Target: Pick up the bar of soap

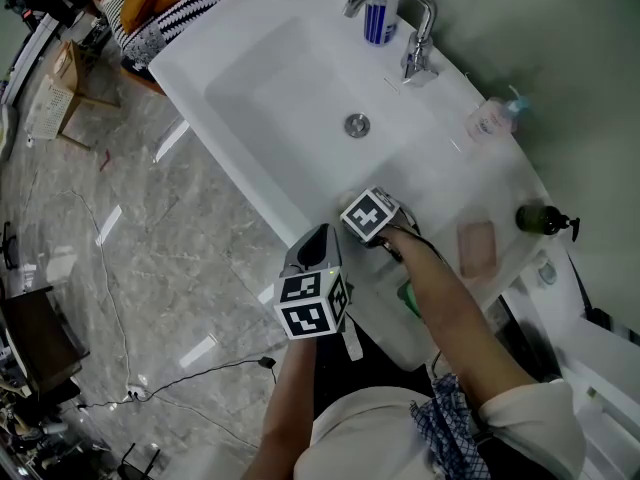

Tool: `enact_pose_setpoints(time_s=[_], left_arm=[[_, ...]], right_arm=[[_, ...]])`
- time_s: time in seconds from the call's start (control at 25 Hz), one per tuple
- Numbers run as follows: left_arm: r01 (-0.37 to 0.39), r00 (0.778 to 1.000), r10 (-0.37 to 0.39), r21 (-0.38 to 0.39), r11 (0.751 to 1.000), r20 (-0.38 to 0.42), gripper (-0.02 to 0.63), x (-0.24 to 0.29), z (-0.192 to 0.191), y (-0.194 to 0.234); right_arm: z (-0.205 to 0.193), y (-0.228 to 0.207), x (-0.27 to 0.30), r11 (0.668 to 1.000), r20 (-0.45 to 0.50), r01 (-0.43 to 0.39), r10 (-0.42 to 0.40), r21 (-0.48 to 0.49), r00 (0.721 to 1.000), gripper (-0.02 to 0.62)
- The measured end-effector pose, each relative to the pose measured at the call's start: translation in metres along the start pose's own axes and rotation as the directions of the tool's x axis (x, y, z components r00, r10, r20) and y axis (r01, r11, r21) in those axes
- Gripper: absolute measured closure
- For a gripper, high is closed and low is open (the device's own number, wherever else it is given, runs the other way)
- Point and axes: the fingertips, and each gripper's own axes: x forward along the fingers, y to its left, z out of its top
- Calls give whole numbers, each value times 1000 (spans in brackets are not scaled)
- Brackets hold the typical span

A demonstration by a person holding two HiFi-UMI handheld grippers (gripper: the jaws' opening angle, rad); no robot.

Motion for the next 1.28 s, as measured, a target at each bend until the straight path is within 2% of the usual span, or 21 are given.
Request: enact_pose_setpoints(time_s=[0.28, 0.52, 0.88, 0.96, 1.04, 1.16, 1.28], left_arm=[[4, 1000, -4, 0, 1000, -1, 598, -5, 0, 2], [17, 1000, -17, -16, 1000, 11, 598, -13, 2, 5], [141, 988, -141, 0, 990, 70, 598, -23, 19, -19], [175, 980, -174, -1, 985, 97, 598, -29, 26, -21], [183, 976, -182, 2, 983, 116, 598, -32, 32, -21], [194, 973, -195, 19, 981, 123, 598, -37, 36, -26], [214, 968, -217, 39, 976, 125, 598, -41, 40, -32]], right_arm=[[2, 3, -3, 1000, 12, -16, 16, -8, 1000, 394], [9, 3, -19, 991, 48, 58, -53, -119, 997, 376], [30, -9, -84, 990, 175, 120, -105, -80, 979, 376], [33, -10, -104, 986, 207, 149, -130, -77, 970, 376], [35, -12, -126, 985, 255, 173, -161, -25, 953, 376], [34, -11, -160, 977, 327, 202, -213, 67, 921, 377], [34, -6, -189, 965, 375, 241, -263, 107, 889, 377]])
